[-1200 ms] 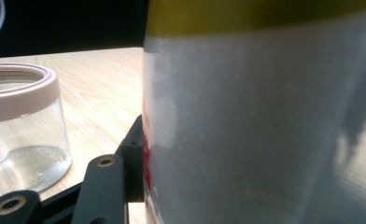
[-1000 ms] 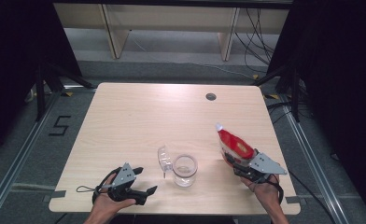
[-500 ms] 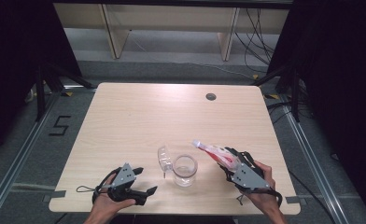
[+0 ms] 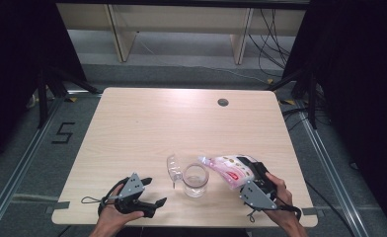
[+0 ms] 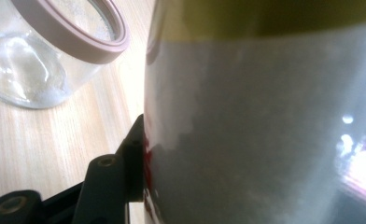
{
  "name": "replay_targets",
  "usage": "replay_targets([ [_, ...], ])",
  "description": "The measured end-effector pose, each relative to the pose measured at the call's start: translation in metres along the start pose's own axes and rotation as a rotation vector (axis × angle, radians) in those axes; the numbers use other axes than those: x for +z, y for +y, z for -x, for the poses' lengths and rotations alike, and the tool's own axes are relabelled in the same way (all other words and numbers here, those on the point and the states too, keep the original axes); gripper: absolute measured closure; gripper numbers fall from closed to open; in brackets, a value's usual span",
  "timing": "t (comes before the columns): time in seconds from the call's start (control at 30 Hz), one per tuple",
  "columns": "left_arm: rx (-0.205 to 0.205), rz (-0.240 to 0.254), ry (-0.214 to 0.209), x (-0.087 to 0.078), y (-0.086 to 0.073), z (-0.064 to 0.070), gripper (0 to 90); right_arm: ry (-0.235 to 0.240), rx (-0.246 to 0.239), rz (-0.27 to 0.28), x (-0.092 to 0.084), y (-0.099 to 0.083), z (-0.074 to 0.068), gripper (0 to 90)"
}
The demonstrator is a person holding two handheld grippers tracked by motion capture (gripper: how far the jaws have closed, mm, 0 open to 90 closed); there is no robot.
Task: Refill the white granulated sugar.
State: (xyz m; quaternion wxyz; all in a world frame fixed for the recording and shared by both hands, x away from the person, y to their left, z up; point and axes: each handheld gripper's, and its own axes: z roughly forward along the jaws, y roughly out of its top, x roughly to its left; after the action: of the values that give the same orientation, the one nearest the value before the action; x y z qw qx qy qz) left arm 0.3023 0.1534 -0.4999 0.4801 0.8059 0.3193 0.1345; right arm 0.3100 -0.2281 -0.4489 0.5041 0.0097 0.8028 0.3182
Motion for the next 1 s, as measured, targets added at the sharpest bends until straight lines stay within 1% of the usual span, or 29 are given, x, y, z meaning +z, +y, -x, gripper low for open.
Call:
replay_targets([
  [0.03,0.005,0.006,0.0,0.0,0.0,0.0,15.3,-0.002,-0.012,-0.005,-0.001,0.001,0.0,48.1],
  [0.07,-0.004,0.013,-0.001,0.001,0.0,0.0,15.3,-0.004,0.019,-0.014,-0.003,0.001,-0.001,48.1],
  [0.1,-0.002,0.009,0.0,0.0,0.0,0.0,15.2,-0.005,0.01,-0.017,-0.004,0.001,-0.001,48.1],
  [0.13,0.005,0.009,-0.001,0.001,0.0,0.0,15.2,-0.006,-0.017,-0.017,-0.004,0.001,0.0,48.1],
  [0.17,0.031,0.0,-0.006,0.001,0.0,-0.002,15.2,-0.01,-0.009,-0.025,-0.005,0.002,-0.001,48.1],
  [0.2,0.021,0.005,-0.005,0.001,0.0,-0.001,15.2,-0.011,-0.03,-0.033,-0.006,0.002,-0.001,48.1],
  [0.23,0.014,0.0,-0.003,0.001,0.0,-0.001,15.2,-0.014,-0.049,-0.038,-0.006,0.003,-0.002,48.1],
  [0.27,0.007,-0.002,-0.002,0.0,0.0,0.0,15.2,-0.02,-0.076,-0.033,-0.005,0.004,-0.002,48.2],
  [0.3,0.009,-0.005,0.0,0.0,0.0,0.0,15.2,-0.019,-0.078,-0.045,-0.006,0.005,-0.002,48.2],
  [0.37,0.009,-0.01,-0.002,0.0,0.0,0.0,15.2,-0.024,-0.102,-0.037,-0.005,0.005,-0.003,48.2],
  [0.4,0.006,-0.007,-0.005,0.0,0.0,0.0,15.2,-0.022,-0.133,-0.039,-0.005,0.006,-0.002,48.2],
  [0.47,0.008,-0.009,-0.004,0.0,0.0,0.0,15.2,-0.025,-0.121,-0.061,-0.005,0.007,-0.003,48.2],
  [0.5,0.009,-0.01,-0.005,0.0,0.0,0.0,15.2,-0.029,-0.125,-0.061,-0.005,0.008,-0.003,48.3],
  [0.57,0.012,-0.01,-0.004,0.001,0.0,0.0,15.2,-0.034,-0.148,-0.057,-0.004,0.008,-0.003,48.3],
  [0.6,0.015,-0.011,-0.004,0.0,0.0,0.0,15.2,-0.036,-0.147,-0.063,-0.004,0.008,-0.004,48.3],
  [0.63,0.014,-0.01,-0.003,0.0,0.0,0.0,15.2,-0.033,-0.203,-0.063,-0.004,0.01,-0.002,48.3],
  [0.67,0.007,-0.007,-0.003,0.001,0.0,0.0,15.2,-0.032,-0.167,-0.07,-0.006,0.01,-0.004,48.3],
  [0.7,0.006,-0.008,-0.004,0.001,0.0,0.0,15.2,-0.035,-0.162,-0.068,-0.005,0.009,-0.005,48.3],
  [0.73,0.008,-0.008,-0.004,0.001,-0.001,0.0,15.2,-0.021,-0.168,-0.069,-0.005,0.009,-0.004,48.4],
  [0.77,0.009,-0.01,0.0,0.001,-0.001,0.001,15.3,-0.023,-0.234,-0.081,-0.005,0.012,-0.001,48.4],
  [0.8,0.007,-0.012,-0.001,0.001,-0.001,0.001,15.2,-0.024,-0.188,-0.079,-0.004,0.009,-0.004,48.4],
  [0.83,0.007,-0.011,-0.009,0.001,-0.001,0.001,15.2,-0.03,-0.194,-0.091,-0.004,0.01,-0.004,48.4],
  [0.9,0.019,-0.019,-0.007,0.001,-0.001,0.0,15.2,-0.029,-0.204,-0.105,-0.006,0.01,-0.003,48.4],
  [0.93,0.014,-0.015,-0.008,0.001,-0.001,0.001,15.2,-0.039,-0.237,-0.1,-0.006,0.01,-0.002,48.4],
  [0.97,0.019,-0.016,-0.005,0.001,-0.001,0.001,15.2,-0.04,-0.233,-0.109,-0.007,0.01,-0.003,48.4],
  [1.0,0.013,-0.012,-0.008,0.002,-0.001,0.001,15.2,-0.055,-0.248,-0.121,-0.008,0.011,-0.003,48.5],
])
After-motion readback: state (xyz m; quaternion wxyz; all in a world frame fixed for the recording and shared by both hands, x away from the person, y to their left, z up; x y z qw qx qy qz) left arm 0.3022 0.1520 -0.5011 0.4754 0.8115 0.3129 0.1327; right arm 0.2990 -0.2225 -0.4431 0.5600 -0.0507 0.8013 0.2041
